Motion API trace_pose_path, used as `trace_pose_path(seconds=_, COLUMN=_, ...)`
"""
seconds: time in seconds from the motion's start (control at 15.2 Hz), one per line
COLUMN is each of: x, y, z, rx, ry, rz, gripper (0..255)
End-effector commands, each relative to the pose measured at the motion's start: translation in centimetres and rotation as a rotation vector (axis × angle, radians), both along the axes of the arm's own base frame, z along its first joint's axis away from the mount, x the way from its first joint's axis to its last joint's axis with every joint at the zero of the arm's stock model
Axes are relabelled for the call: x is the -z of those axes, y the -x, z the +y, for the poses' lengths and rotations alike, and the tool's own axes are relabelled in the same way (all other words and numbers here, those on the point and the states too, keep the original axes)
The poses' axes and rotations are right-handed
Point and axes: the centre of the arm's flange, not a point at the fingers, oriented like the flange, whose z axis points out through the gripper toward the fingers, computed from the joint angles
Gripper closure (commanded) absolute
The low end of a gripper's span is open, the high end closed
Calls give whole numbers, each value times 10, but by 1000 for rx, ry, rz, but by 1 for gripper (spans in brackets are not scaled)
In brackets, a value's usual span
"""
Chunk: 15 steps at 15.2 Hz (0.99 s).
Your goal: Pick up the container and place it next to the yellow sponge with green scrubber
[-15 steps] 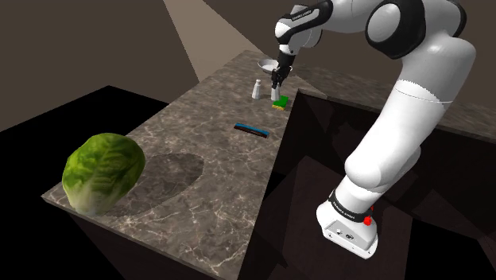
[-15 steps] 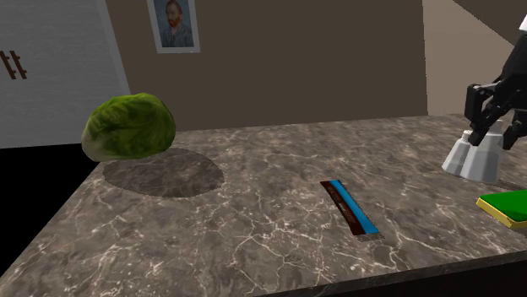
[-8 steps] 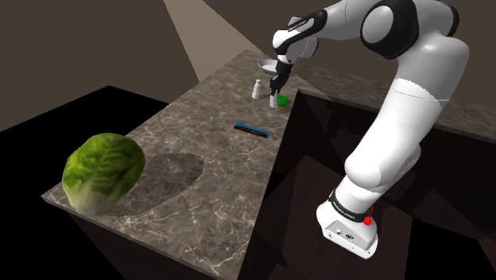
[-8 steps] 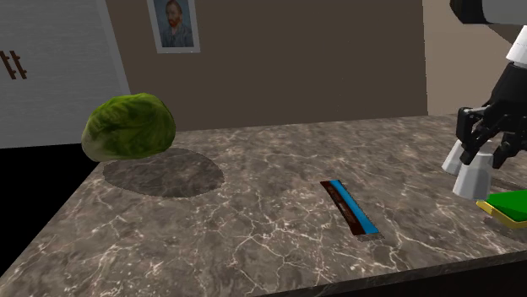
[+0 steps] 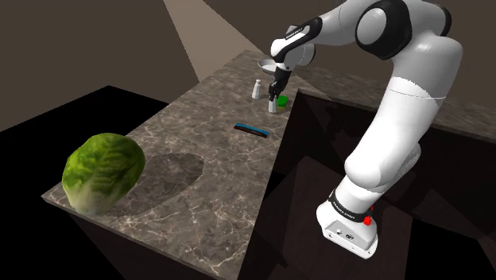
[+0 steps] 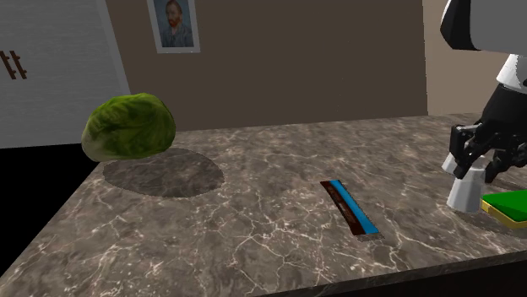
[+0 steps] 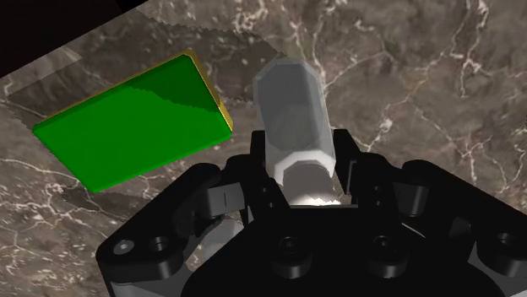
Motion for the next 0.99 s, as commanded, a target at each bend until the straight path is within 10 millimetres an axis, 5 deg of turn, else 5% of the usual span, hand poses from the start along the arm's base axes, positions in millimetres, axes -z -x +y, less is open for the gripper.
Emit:
trace_pose_path(seconds=0.0, x=1, y=0, z=0, rx=0, ry=0, rz=-1, gripper=255)
trace_pose_path(seconds=0.26, x=1, y=0, z=0, rx=0, ry=0, rz=-1, gripper=255)
trace_pose_path(seconds=0.33, x=1, y=0, z=0, rx=0, ry=0, rz=-1, gripper=0)
trace_pose_path(seconds=0.66, x=1, y=0, z=0, rx=0, ry=0, rz=0, gripper=0)
trace_pose_path(seconds=0.92, x=-49, y=4, z=-2, rx=0, ry=0, rz=-1, gripper=0)
